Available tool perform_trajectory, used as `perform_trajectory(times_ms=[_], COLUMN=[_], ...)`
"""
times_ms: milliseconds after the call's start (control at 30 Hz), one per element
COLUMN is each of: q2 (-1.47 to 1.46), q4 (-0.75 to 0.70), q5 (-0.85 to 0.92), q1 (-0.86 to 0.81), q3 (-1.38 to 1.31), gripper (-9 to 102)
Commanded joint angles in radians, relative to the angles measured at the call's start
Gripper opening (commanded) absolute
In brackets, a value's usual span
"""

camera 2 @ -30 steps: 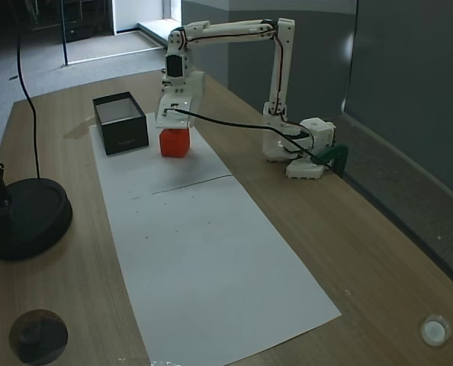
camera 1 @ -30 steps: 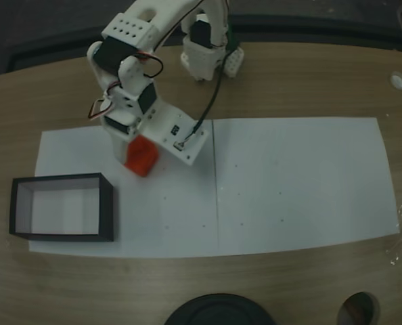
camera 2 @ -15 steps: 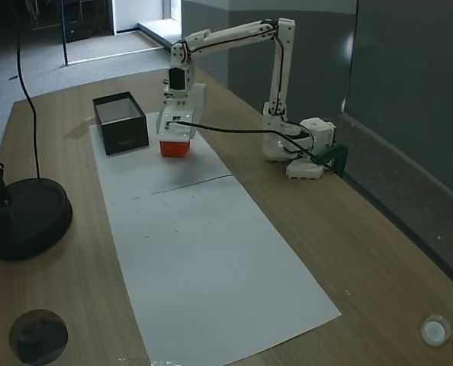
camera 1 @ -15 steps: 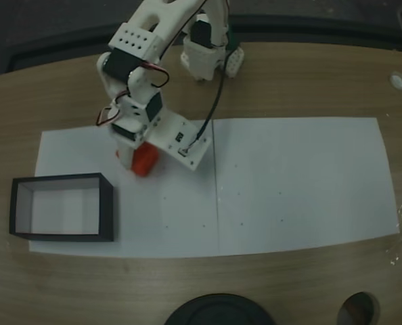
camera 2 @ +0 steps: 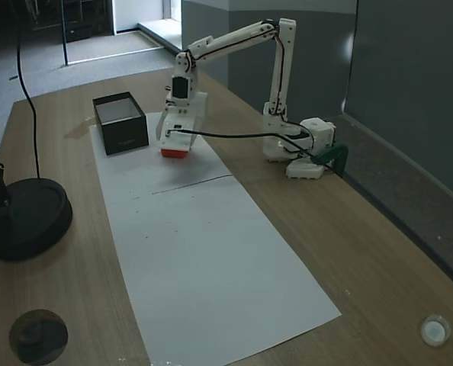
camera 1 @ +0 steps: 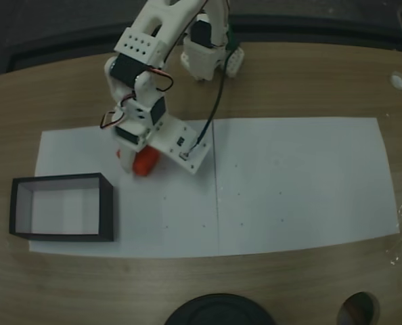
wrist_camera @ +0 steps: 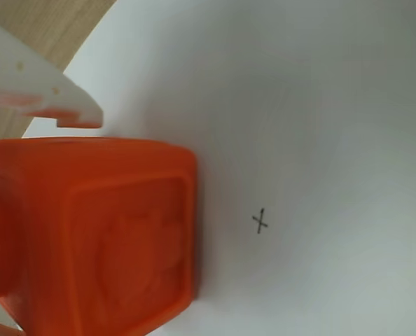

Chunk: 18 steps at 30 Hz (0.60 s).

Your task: Grab a orange square and put it in the box.

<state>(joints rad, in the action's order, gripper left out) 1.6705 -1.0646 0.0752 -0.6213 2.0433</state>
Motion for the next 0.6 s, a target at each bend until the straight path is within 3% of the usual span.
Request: perform_trajectory(times_ms=[0,200,367,567], q2=[0.008,-0.032,-0.044,-0.041], q4=[0.005,0.005,-0.011,-0.213], q5=[0.003,0.012,0.023,0.021], q1=[0.009,0.009,-0.002,-0.005], q3=[0.017,-0.003,-0.052,-0.285], gripper=[30,14,13,13])
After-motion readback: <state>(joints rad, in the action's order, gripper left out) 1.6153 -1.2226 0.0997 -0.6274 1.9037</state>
